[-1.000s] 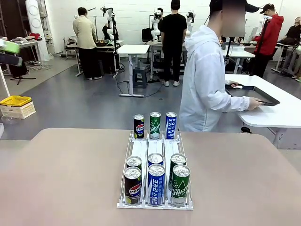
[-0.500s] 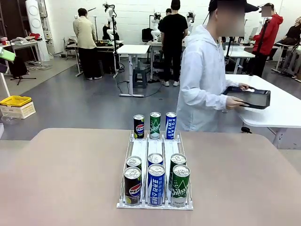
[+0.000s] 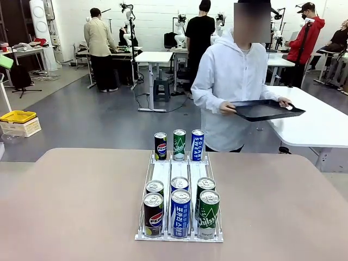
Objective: Retrieve and hand over the desired beverage to the person.
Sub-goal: Pick up a can of the same type that the person held from the Automatic Can Dispenser.
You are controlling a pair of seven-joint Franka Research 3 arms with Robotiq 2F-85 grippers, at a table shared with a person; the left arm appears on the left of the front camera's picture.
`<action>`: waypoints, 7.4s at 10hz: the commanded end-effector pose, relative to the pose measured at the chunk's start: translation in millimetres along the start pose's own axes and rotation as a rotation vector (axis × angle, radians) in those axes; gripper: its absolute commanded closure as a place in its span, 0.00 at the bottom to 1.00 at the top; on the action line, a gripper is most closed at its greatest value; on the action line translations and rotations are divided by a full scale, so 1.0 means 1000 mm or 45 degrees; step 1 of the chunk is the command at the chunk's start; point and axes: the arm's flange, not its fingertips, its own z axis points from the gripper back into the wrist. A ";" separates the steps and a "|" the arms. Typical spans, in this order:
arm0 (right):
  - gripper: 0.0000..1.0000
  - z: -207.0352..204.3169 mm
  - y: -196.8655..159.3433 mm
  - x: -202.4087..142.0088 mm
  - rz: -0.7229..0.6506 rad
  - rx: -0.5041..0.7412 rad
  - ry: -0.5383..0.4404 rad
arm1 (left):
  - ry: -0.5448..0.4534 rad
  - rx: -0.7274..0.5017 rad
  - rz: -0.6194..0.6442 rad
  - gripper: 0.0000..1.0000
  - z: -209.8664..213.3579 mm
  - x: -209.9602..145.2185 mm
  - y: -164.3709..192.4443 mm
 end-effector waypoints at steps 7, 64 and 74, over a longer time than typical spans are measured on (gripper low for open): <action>0.00 0.000 0.001 0.000 0.008 0.030 -0.011 | -0.001 -0.010 -0.011 0.00 -0.002 0.000 0.001; 0.00 0.000 0.001 0.000 0.008 0.030 -0.011 | -0.001 -0.010 -0.011 0.00 -0.002 0.000 0.001; 0.00 0.000 0.001 0.000 0.008 0.030 -0.011 | -0.001 -0.010 -0.011 0.00 -0.002 0.000 0.001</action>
